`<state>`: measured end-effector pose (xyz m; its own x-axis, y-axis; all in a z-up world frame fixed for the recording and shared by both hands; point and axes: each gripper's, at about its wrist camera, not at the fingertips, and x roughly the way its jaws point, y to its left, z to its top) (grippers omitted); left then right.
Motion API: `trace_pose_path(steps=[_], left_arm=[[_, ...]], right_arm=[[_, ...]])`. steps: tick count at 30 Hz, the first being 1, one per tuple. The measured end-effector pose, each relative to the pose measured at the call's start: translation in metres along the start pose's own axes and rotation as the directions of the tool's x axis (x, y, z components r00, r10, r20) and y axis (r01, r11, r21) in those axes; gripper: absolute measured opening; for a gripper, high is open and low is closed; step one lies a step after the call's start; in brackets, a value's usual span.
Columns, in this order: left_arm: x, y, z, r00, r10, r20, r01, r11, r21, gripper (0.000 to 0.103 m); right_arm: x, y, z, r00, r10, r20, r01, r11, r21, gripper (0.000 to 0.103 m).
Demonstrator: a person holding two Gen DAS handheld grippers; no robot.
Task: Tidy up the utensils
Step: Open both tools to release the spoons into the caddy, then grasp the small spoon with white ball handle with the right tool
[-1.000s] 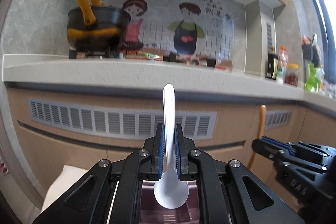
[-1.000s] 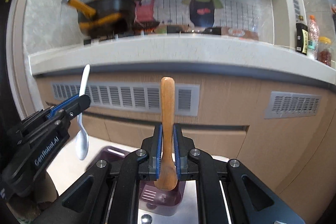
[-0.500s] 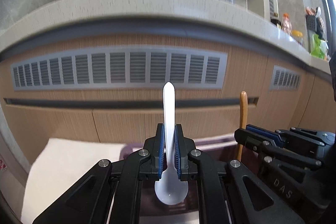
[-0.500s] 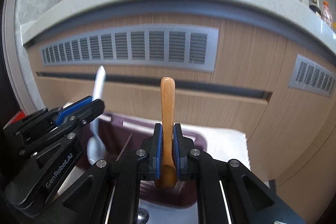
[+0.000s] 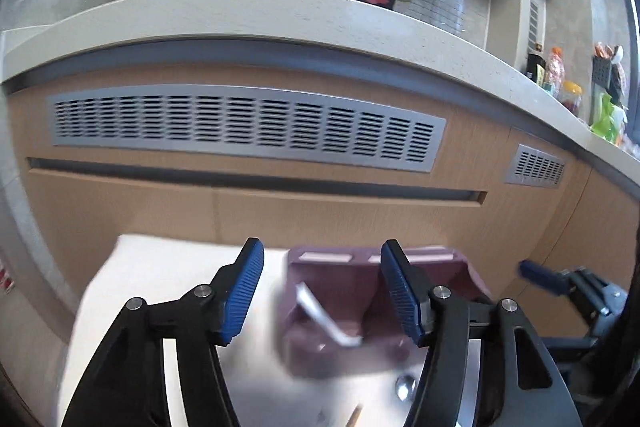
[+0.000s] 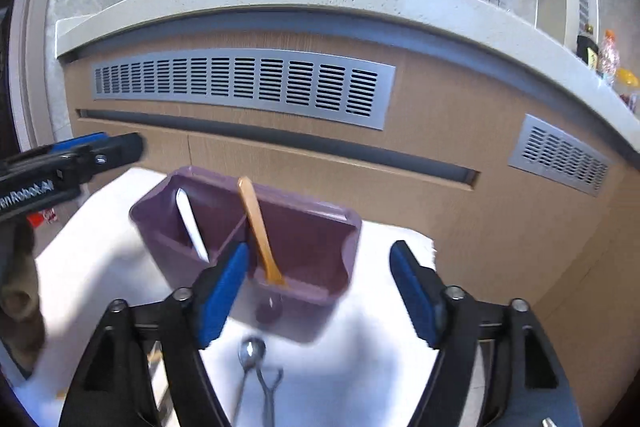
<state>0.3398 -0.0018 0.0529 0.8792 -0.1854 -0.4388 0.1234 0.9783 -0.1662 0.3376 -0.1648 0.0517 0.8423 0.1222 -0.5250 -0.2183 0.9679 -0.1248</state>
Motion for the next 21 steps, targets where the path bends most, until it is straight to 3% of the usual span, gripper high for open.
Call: trace_pose_path(steps=[3,8,10,13,17,18,19,21], left_arm=[[-0.021,0.006,-0.017,0.999,0.006,-0.047,-0.006,1.000,-0.004,0.063],[-0.049,0.007,-0.050,0.992,0.012,-0.129,-0.009,1.000,0.017,0.065],[-0.060,0.008,-0.063,0.988,0.018,-0.150,-0.014,1.000,0.026,0.066],[-0.075,0.012,-0.081,0.985,0.022,-0.174,-0.018,1.000,0.024,0.069],[-0.087,0.020,-0.104,0.978,0.033,-0.207,-0.032,0.999,0.005,0.074],[-0.088,0.023,-0.109,0.975,0.037,-0.219,-0.038,0.999,0.000,0.075],[-0.089,0.025,-0.114,0.972,0.039,-0.231,-0.042,0.999,-0.005,0.075],[-0.088,0.031,-0.120,0.966,0.043,-0.254,-0.050,0.999,-0.020,0.075]], right_arm=[[-0.014,0.005,-0.013,0.999,-0.011,-0.041,0.010,1.000,-0.024,0.082],[-0.025,0.028,-0.050,0.983,-0.140,-0.115,0.121,0.980,-0.160,0.087],[-0.033,0.035,-0.066,0.982,-0.129,-0.140,0.104,0.980,-0.172,0.100],[-0.045,0.042,-0.091,0.982,-0.038,-0.186,0.011,0.990,-0.143,0.102],[-0.046,0.042,-0.113,0.976,0.008,-0.217,-0.028,0.996,-0.088,0.100],[-0.044,0.040,-0.117,0.974,0.016,-0.226,-0.032,0.997,-0.069,0.087],[-0.040,0.038,-0.120,0.968,0.034,-0.248,-0.048,0.998,-0.050,0.062],[-0.030,0.038,-0.125,0.947,0.086,-0.309,-0.093,0.996,-0.009,0.039]])
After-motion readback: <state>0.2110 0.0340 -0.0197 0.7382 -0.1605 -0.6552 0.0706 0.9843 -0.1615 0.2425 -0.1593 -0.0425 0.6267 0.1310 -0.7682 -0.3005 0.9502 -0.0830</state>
